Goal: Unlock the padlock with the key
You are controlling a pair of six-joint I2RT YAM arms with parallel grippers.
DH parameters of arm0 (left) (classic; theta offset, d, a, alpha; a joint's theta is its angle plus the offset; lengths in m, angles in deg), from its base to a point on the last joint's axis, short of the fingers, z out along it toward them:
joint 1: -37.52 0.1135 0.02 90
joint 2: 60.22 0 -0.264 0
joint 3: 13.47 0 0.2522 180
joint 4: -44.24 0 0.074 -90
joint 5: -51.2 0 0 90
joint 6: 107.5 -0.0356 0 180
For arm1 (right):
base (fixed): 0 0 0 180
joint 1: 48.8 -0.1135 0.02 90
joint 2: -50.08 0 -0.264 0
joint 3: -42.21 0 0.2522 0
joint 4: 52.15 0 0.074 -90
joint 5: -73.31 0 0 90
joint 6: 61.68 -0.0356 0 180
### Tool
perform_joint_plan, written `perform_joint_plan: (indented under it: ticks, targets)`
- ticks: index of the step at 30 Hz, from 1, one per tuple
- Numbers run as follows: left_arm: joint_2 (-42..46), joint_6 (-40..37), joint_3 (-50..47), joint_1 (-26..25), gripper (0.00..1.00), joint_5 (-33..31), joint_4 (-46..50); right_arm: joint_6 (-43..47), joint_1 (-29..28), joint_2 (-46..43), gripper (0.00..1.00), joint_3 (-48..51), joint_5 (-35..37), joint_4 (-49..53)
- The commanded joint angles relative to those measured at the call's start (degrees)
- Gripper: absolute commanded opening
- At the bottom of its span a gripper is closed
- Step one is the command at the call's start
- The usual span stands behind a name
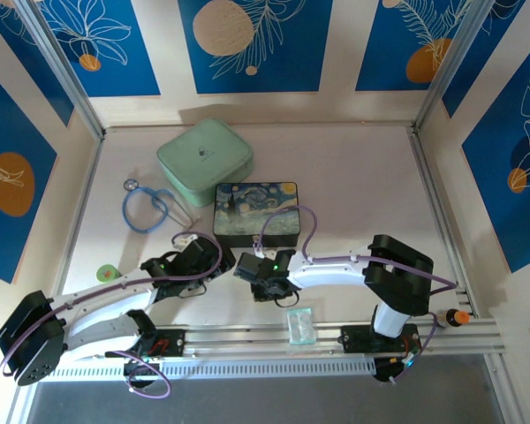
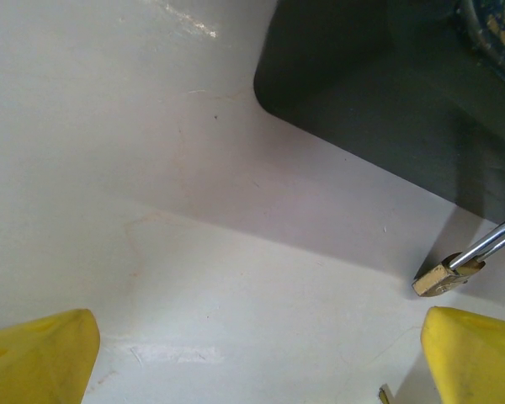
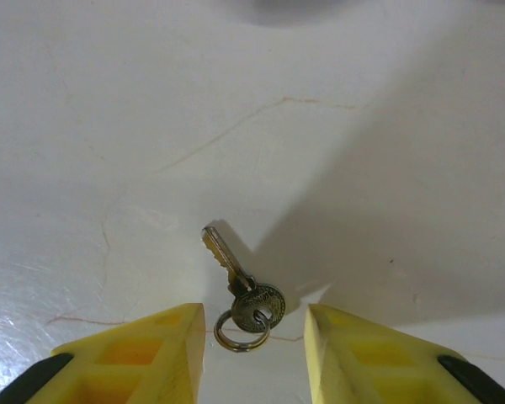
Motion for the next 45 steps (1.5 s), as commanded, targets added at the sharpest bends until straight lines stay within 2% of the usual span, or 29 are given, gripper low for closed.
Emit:
perform_joint_plan:
  ticks: [1, 6, 12, 14, 16, 18, 21, 24, 26, 30, 35, 39, 40, 45]
  targets:
    - [0.9, 2.2, -0.3, -0.6, 0.98, -1.8, 0.5, 1.2, 0.0, 1.5, 0.38, -2.1, 2.2, 2.2]
    - [0.8, 2.3, -0.4, -0.6, 0.98, -2.1, 0.5, 2.1, 0.9, 2.2, 0.37, -1.5, 1.2, -0.1]
    - [0.9, 2.3, -0.4, -0.6, 0.98, -2.6, 0.6, 1.9, 0.7, 4.1, 0.35, -2.3, 1.5, 3.0]
    - [0.7, 2.5, -0.4, -0.6, 0.97, -2.7, 0.6, 1.9, 0.8, 4.0, 0.27, -1.6, 0.9, 2.6]
    - [0.4, 2.5, -0.4, -0.6, 0.98, -2.5, 0.3, 1.7, 0.7, 3.6, 0.27, -0.8, 0.5, 2.0]
    - [0.0, 2.3, -0.4, -0.6, 0.98, -2.3, -0.3, 1.9, 0.6, 3.1, 0.21, 0.3, -0.2, 0.9]
    - [-0.8, 2.3, -0.6, -0.6, 0.97, -2.0, -0.9, 2.4, 0.6, 2.4, 0.21, 1.5, -0.6, -0.7]
    - [-1.4, 2.3, -0.6, -0.6, 0.97, -1.5, -2.0, 3.1, 0.8, 1.7, 0.12, 3.0, -1.0, -2.2]
    - [-1.8, 2.3, -0.5, -0.6, 0.97, -1.1, -2.4, 3.5, 0.8, 1.2, 0.11, 3.7, -1.1, -2.8]
    - [-2.7, 1.6, -0.9, -0.8, 0.92, 0.3, -4.5, 4.7, 0.9, -0.8, 0.09, 5.9, -1.3, -5.2]
    - [-4.3, -0.9, -2.0, -1.4, 0.83, 3.9, -12.3, 7.8, 0.7, -3.4, 0.08, 7.6, -0.3, -8.1]
    - [-6.2, -2.0, -0.2, -2.0, 0.82, 4.2, -11.8, 9.6, 1.2, -2.7, 0.08, 6.8, -0.1, -7.6]
    - [-6.6, -2.1, 0.0, -2.3, 0.80, 4.3, -11.7, 9.8, 1.1, -2.5, 0.05, 6.4, 0.0, -7.1]
    - [-8.4, 1.7, -1.7, -4.6, 0.69, 4.6, -16.8, 8.0, 1.9, -3.5, 0.03, 7.1, -1.7, -8.6]
